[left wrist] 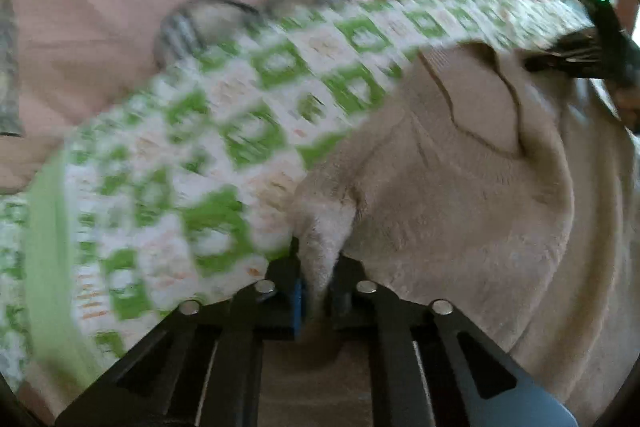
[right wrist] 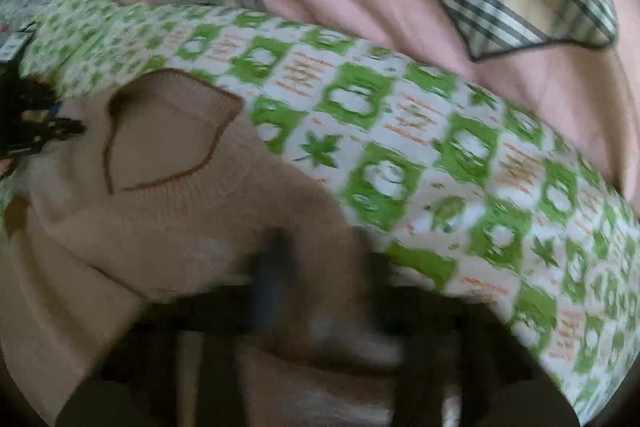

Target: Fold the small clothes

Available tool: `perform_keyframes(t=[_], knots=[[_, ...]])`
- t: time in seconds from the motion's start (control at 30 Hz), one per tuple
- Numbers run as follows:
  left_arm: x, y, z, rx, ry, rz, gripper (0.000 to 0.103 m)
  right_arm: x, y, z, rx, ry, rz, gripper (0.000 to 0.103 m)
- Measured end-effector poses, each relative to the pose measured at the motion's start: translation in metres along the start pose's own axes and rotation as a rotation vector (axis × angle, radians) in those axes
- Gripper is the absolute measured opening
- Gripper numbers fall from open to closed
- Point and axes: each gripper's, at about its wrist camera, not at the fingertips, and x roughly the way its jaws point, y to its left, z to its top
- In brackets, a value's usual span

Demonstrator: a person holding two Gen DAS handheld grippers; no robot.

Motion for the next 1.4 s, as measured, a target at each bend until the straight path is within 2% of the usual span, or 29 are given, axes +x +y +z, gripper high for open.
perform_keyframes(t=[0.03,0.1,0.2,0.37,0.47,0.6,0.63,0.77,0.9,0.97,1.0,1.07,1.13,1.17,1.23,1.3,1.33,1.4], knots=[[-0.009,0.001,0.003,-0.009,-0.032,0.041,0.006,-0.008,-0.004,0.001,0.036,-0.031,-0.011,0.008],[-0.02,0.006,0.009,-0.047,-0.079,0.061,0.005,-0.024,-0.011,0.005,0.09,-0.095,-0.047,0.008],[-0.013,0.018,0.018,-0.116,-0.081,0.101,0.005,-0.031,-0.024,0.008,0.189,-0.155,-0.094,0.007],[0.009,0.035,0.01,-0.236,-0.065,0.091,0.006,-0.011,-0.039,0.003,0.27,-0.154,-0.191,0.006],[0.022,0.046,0.004,-0.318,-0.056,0.049,0.007,0.007,-0.041,-0.003,0.276,-0.12,-0.217,0.006],[0.022,0.059,0.0,-0.4,-0.062,0.004,0.01,0.005,-0.041,0.0,0.273,-0.123,-0.232,0.006],[0.022,0.058,-0.001,-0.398,-0.047,0.009,0.012,0.005,-0.04,0.001,0.268,-0.116,-0.231,0.006],[0.016,0.052,0.004,-0.377,-0.019,0.029,0.021,-0.011,-0.033,0.011,0.29,-0.127,-0.123,0.014],[0.006,0.051,0.004,-0.367,-0.004,0.064,0.023,-0.046,-0.007,0.012,0.217,-0.194,-0.009,0.042],[0.006,0.052,0.003,-0.357,0.006,0.084,0.021,-0.047,0.015,0.011,0.141,-0.161,0.053,0.042],[0.008,0.05,0.003,-0.353,0.013,0.09,0.02,-0.041,0.024,0.009,0.097,-0.128,0.048,0.042],[0.015,0.045,0.008,-0.347,0.028,0.105,0.019,-0.021,0.034,0.008,0.023,-0.05,-0.056,0.042],[0.018,0.044,0.011,-0.354,0.029,0.111,0.019,-0.001,0.017,0.006,0.069,0.009,-0.087,0.036],[0.021,0.045,0.012,-0.361,0.031,0.111,0.019,0.004,0.005,0.006,0.115,0.004,-0.088,0.033],[0.03,0.046,0.016,-0.371,0.041,0.116,0.023,0.005,-0.015,0.011,0.209,-0.023,-0.115,0.015],[0.027,0.048,0.015,-0.392,0.042,0.098,0.024,0.003,-0.032,0.013,0.312,-0.034,-0.086,0.012],[0.021,0.048,0.016,-0.395,0.036,0.09,0.025,0.0,-0.034,0.013,0.339,-0.039,-0.067,0.014],[-0.001,0.05,0.015,-0.393,0.01,0.073,0.028,-0.014,-0.028,0.01,0.327,-0.067,-0.035,0.017]])
